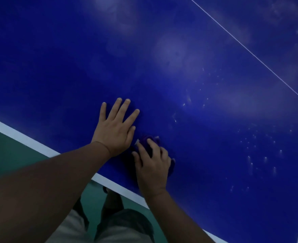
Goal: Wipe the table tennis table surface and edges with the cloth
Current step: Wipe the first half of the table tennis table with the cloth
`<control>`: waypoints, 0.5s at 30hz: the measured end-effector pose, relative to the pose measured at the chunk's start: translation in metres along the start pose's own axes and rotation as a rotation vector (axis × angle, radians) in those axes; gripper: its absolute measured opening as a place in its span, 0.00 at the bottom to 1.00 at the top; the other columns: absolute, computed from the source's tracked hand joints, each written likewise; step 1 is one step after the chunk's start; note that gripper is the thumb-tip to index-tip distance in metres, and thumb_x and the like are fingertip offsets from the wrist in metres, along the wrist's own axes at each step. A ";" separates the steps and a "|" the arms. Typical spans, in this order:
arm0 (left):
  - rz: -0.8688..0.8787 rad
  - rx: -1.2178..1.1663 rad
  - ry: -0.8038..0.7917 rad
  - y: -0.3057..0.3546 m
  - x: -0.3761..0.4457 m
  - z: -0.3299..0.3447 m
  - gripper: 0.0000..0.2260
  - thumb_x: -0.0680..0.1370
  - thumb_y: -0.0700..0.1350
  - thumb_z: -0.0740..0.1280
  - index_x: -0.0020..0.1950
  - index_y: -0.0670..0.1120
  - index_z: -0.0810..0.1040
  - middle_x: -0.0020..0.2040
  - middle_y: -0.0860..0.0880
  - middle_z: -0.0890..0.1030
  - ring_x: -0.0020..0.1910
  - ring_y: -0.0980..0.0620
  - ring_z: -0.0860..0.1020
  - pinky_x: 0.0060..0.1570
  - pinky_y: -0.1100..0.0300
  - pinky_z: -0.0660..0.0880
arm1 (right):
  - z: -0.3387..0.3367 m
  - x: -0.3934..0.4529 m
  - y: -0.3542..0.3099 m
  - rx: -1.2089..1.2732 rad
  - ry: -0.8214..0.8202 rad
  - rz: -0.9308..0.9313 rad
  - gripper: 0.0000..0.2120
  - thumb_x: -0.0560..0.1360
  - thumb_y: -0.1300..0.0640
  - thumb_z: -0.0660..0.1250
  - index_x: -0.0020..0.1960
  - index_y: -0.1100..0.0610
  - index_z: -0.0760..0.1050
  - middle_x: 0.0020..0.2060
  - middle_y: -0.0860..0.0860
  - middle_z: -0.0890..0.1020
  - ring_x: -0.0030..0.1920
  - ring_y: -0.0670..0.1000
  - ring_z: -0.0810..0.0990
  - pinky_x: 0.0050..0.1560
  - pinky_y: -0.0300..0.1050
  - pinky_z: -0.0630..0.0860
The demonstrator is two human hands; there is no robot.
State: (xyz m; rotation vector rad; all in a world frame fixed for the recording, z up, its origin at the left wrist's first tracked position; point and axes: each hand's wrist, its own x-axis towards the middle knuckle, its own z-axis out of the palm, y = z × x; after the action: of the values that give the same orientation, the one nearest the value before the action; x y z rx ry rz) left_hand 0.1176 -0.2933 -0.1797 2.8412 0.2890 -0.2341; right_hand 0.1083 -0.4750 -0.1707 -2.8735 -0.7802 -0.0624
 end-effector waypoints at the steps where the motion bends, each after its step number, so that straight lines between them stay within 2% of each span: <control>1: -0.003 0.009 -0.008 0.001 0.002 0.003 0.28 0.82 0.58 0.42 0.82 0.55 0.55 0.83 0.45 0.50 0.82 0.44 0.43 0.76 0.35 0.41 | 0.000 0.009 0.006 -0.005 -0.003 -0.061 0.17 0.79 0.41 0.60 0.61 0.45 0.82 0.63 0.50 0.80 0.56 0.59 0.77 0.47 0.53 0.74; 3: 0.008 0.033 -0.017 0.001 0.003 0.008 0.28 0.82 0.59 0.41 0.82 0.55 0.53 0.83 0.46 0.48 0.82 0.44 0.41 0.76 0.35 0.39 | -0.001 0.028 0.024 -0.018 0.015 -0.093 0.17 0.80 0.41 0.61 0.62 0.45 0.82 0.62 0.50 0.81 0.55 0.59 0.78 0.47 0.53 0.74; 6: 0.007 0.048 0.001 0.000 0.003 0.011 0.27 0.83 0.60 0.42 0.82 0.56 0.52 0.83 0.46 0.49 0.82 0.44 0.42 0.76 0.35 0.39 | -0.006 0.042 0.049 0.009 0.054 0.062 0.18 0.80 0.42 0.61 0.61 0.48 0.83 0.62 0.52 0.81 0.54 0.61 0.78 0.47 0.57 0.77; 8: 0.001 0.053 0.000 -0.001 0.004 0.010 0.27 0.83 0.61 0.43 0.82 0.56 0.53 0.83 0.46 0.49 0.82 0.44 0.43 0.76 0.35 0.40 | -0.006 0.034 0.055 0.008 0.067 0.091 0.18 0.81 0.43 0.61 0.62 0.49 0.83 0.62 0.53 0.81 0.54 0.62 0.78 0.47 0.58 0.78; 11: -0.004 0.061 -0.004 -0.001 0.004 0.011 0.28 0.82 0.63 0.43 0.82 0.57 0.52 0.83 0.47 0.49 0.82 0.44 0.42 0.76 0.34 0.41 | -0.003 0.021 0.048 0.022 0.042 0.044 0.18 0.80 0.43 0.60 0.61 0.50 0.83 0.61 0.54 0.81 0.54 0.62 0.79 0.47 0.58 0.78; 15: -0.005 0.070 0.003 -0.001 0.004 0.011 0.27 0.83 0.63 0.43 0.81 0.57 0.53 0.83 0.47 0.50 0.82 0.44 0.44 0.77 0.35 0.42 | 0.002 0.039 0.044 0.015 0.068 -0.135 0.17 0.81 0.43 0.61 0.62 0.48 0.82 0.62 0.51 0.81 0.56 0.59 0.76 0.48 0.56 0.75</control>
State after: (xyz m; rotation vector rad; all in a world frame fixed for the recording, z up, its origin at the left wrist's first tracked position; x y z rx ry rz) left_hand 0.1194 -0.2948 -0.1906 2.9108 0.2936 -0.2452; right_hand 0.1638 -0.4930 -0.1760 -2.7845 -0.9562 -0.1689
